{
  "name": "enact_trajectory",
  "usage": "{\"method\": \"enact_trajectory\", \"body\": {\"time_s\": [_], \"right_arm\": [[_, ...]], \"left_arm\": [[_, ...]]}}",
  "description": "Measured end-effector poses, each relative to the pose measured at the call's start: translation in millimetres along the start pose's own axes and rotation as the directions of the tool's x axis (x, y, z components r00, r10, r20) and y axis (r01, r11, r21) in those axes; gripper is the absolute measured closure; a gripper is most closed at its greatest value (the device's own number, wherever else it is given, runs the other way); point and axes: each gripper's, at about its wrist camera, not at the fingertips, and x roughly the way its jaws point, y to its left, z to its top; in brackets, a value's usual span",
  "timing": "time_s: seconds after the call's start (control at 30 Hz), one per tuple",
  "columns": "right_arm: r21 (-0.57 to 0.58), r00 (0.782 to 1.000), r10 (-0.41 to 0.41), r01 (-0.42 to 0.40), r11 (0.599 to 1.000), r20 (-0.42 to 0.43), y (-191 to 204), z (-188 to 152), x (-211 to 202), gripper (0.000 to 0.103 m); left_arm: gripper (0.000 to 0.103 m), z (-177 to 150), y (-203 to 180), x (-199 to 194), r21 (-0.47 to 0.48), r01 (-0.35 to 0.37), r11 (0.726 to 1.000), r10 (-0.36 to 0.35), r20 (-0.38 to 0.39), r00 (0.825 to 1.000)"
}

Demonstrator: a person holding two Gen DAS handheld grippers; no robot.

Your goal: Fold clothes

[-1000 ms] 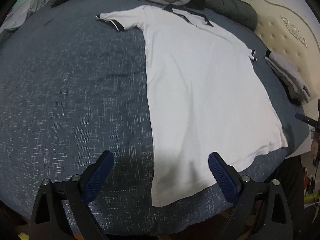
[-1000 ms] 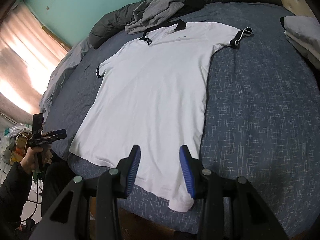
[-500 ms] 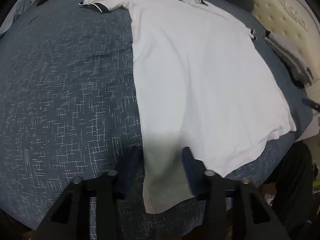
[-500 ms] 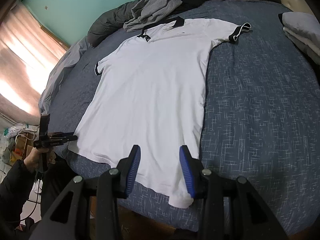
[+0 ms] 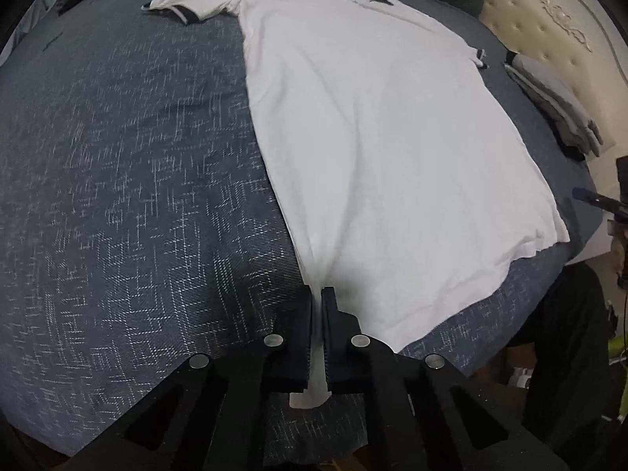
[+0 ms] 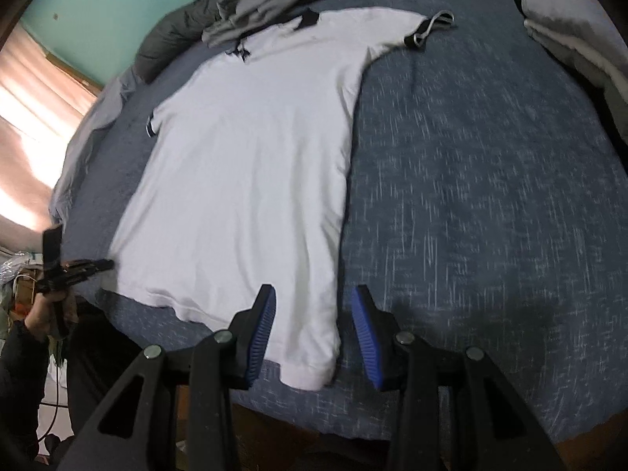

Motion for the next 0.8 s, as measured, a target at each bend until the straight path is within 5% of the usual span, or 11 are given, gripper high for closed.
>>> {"method": "enact_trajectory", "body": {"time_s": [0.27,0.4,0.47,0.5,0.8], "right_arm": [[0.010,0.990,-0.055,0.056,0.998,-0.132,-8.0,-9.7,34.9,0.062],[0.031,0.990,0.001,0.004,1.000,-0.144,-13.5,-15.9,39.9,0.063],[0.011,0.987,-0.008,0.010,1.000,-0.159,-12.9,-19.2,42.5,0.093],[0.007,0.986,-0.001,0.003,1.000,-0.165,-13.2,-20.8,43.3,0.099],[-0.022,0.995,0.066,-0.068,0.997,-0.072,-3.9,-20.0,-19.8,0.100]], "left_arm": [[0.099,2.1,3.1,-22.7,0.014,0.003,1.000,-0.004,0.032,0.999],[0.099,2.6,5.8,-34.1,0.019,0.007,1.000,-0.007,0.046,0.999],[0.099,0.7,4.2,-32.7,0.020,0.008,1.000,-0.009,0.045,0.999],[0.099,-0.6,3.5,-31.6,0.021,0.009,1.000,-0.010,0.044,0.999],[0.099,-1.1,3.7,-39.7,0.032,0.024,0.999,-0.025,0.049,0.998]]}}
